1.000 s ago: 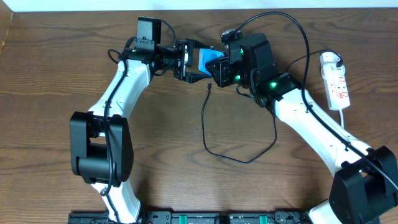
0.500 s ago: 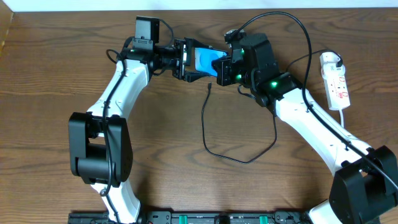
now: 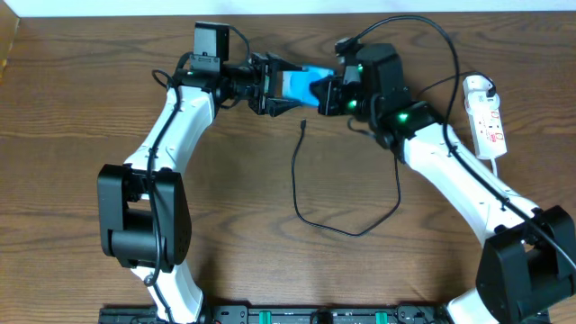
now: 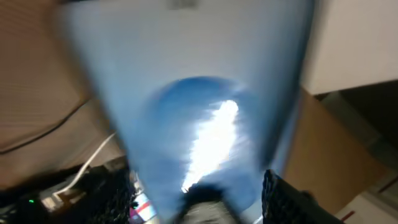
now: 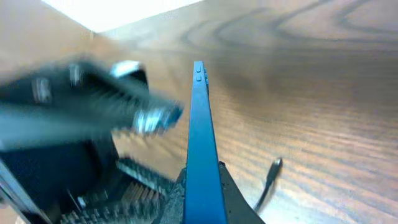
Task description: Plug charger to phone and switch on socket
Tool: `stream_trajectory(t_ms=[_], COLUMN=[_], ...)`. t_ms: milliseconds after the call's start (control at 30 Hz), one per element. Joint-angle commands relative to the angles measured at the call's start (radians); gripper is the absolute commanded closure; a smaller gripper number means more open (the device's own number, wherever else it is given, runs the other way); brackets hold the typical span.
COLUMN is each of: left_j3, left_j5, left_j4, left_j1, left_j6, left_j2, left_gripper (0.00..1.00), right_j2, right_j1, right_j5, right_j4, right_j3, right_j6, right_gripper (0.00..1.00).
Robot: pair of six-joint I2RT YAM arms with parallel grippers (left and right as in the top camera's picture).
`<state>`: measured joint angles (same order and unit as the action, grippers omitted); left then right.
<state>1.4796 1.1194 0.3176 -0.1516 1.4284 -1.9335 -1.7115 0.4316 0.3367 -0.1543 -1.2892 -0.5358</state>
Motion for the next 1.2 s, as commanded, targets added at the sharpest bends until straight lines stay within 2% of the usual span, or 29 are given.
stream_trajectory(t_ms=[0, 133, 400, 533, 667, 833, 967, 1167], left_j3=[0.004, 0.004, 0.004, 0.004, 0.004, 0.004, 0.004, 0.004], left_j5=[-0.007, -0.054, -0.194, -0.224, -0.228, -0.254, -0.253, -0.248], left_j4=[0.005, 0.005, 0.002, -0.145, -0.266, -0.278, -0.290, -0.363], left_j1=[-0.007, -0.007, -0.007, -0.007, -0.007, -0.007, -0.007, -0.007], left_j6=[-0.113, -0.181, -0.186, -0.174, -0.121, -0.008, 0.080, 0.111], left_j2=[0.027, 0.027, 0.027, 0.027, 0.027, 0.027, 0.027, 0.027], left_gripper=[0.35, 0.35, 0.35, 0.35, 0.35, 0.36, 0.47, 0.50], right_j2=[0.008, 0.008, 0.008, 0.008, 0.008, 0.008, 0.008, 0.008], right_j1=[-0.069, -0.117, -0.121, -0.085, -0.063, -0.055, -0.040, -0.031], right_j5=[0.040, 0.040, 0.040, 0.040, 0.035, 0.029, 0.012, 0.010], right_j4=[0.035, 0.047, 0.046, 0.047, 0.080, 0.188, 0.211, 0.222], right_j3=[-0.021, -0.021, -0.020, -0.020, -0.019, -0.019, -0.019, -0.019], right_j6=[-0.167, -0.377, -0.800, -0.989, -1.062, -1.096, -1.117, -1.141], right_gripper=[0.99, 0.99, 0.99, 0.99, 0.99, 0.99, 0.99, 0.99])
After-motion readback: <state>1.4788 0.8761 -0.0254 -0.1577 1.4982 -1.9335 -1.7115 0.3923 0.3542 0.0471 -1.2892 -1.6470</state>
